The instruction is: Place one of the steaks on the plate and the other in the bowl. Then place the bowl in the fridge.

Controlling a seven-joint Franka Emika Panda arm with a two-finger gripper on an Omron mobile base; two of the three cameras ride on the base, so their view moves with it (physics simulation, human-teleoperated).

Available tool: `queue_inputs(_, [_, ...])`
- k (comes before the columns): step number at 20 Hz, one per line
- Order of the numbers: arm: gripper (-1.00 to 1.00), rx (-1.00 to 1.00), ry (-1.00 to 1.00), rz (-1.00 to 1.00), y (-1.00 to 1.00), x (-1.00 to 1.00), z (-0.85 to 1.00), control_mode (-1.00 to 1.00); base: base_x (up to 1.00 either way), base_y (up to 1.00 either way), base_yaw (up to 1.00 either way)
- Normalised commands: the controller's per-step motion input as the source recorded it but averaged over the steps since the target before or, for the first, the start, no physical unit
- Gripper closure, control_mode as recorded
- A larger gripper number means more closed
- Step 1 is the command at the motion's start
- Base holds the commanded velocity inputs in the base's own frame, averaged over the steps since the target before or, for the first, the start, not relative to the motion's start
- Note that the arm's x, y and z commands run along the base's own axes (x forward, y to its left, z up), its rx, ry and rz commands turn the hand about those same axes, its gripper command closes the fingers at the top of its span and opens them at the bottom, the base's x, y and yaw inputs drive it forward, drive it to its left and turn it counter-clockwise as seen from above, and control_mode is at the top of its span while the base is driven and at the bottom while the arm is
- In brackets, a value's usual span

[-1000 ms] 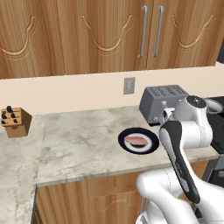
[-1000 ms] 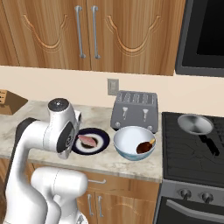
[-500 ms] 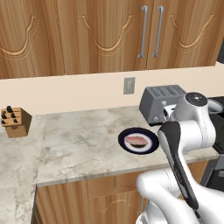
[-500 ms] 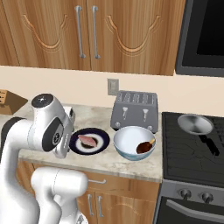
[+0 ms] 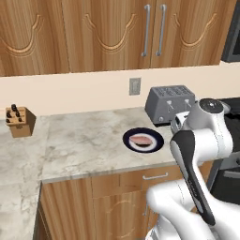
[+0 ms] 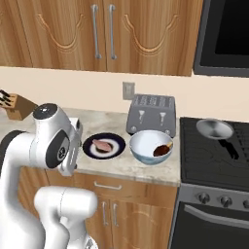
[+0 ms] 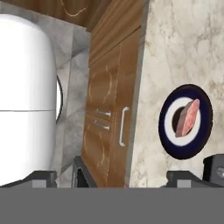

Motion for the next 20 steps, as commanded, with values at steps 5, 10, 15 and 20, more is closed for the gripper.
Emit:
queue_inputs(5, [-1.0,0.0,0.0,0.0,0.0,0.0,0.0,1.0,-0.39,-0.64,0.0])
queue_inputs(10, [-1.0,0.0,0.0,0.0,0.0,0.0,0.0,1.0,-0.1,-0.74,0.0])
queue_inputs(15, [-1.0,0.0,0.0,0.0,0.0,0.0,0.0,1.0,-0.18,-0.74,0.0])
queue_inputs(20, [-1.0,0.0,0.0,0.0,0.0,0.0,0.0,1.0,-0.08,-0.8,-0.07])
